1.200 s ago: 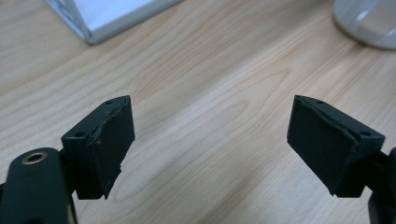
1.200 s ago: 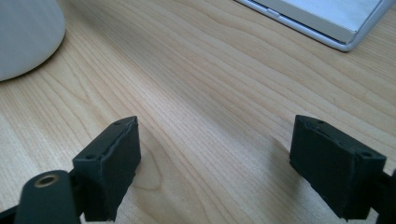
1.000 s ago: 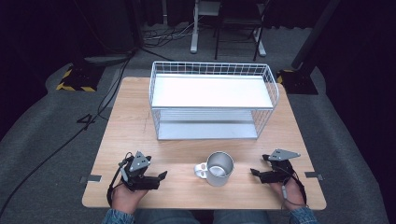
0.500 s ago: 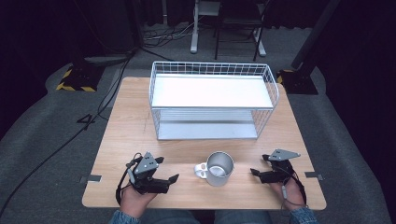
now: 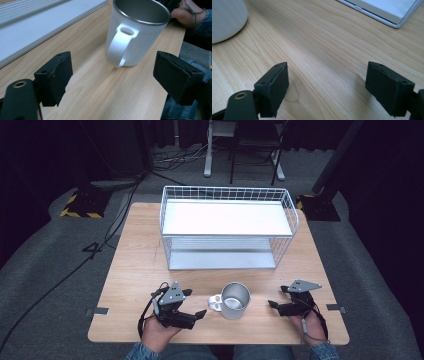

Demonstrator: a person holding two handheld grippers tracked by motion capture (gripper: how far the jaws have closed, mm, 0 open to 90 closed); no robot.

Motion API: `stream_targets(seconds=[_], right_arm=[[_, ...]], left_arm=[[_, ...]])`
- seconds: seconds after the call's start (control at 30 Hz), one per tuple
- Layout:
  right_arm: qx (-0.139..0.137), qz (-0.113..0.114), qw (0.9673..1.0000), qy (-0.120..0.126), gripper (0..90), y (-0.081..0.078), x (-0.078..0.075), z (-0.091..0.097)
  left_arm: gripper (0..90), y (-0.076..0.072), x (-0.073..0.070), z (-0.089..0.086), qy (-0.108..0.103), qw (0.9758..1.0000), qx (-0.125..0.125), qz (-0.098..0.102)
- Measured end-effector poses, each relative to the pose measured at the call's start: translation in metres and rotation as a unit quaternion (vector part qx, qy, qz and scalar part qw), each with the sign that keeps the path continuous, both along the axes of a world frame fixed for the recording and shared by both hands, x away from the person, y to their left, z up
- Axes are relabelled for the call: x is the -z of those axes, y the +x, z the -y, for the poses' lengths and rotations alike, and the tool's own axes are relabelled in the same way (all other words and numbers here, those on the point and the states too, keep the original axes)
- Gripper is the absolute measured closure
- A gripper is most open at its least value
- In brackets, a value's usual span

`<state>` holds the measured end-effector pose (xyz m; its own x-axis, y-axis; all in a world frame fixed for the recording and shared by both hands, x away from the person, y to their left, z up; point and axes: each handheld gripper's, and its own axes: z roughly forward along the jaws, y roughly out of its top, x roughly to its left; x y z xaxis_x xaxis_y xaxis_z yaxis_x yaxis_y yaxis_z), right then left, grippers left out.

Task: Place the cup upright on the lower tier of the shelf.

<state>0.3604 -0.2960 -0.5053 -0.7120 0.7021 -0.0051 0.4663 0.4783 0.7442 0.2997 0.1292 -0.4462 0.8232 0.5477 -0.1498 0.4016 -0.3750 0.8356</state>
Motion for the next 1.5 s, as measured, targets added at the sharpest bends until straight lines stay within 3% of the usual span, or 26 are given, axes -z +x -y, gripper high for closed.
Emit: stream_targets(seconds=[0.4,0.57,0.93,1.03,1.23,1.5], right_arm=[[0.003,0.001,1.0,0.0,20.1,0.0,0.0,0.0],[0.007,0.001,1.0,0.0,20.5,-0.001,0.0,0.0],[0.007,0.001,1.0,0.001,21.0,-0.001,0.0,0.0],[0.007,0.002,1.0,0.0,21.0,-0.001,0.0,0.0],[0.007,0.002,1.0,0.0,21.0,-0.001,0.0,0.0],[0.008,0.003,1.0,0.0,21.2,-0.001,0.0,0.0]], left_arm=[[23.1,0.011,0.006,0.029,-0.008,0.9991,0.041,0.008],[29.6,0.019,0.012,0.039,0.005,0.9984,0.054,0.016],[45.1,0.019,0.012,0.04,-0.004,0.9967,0.076,0.029],[49.9,0.017,0.012,0.042,-0.004,0.9961,0.085,0.023],[59.9,0.016,0.013,0.046,0.002,0.9962,0.084,0.025],[62.3,0.019,0.014,0.049,-0.001,0.9954,0.094,0.02]])
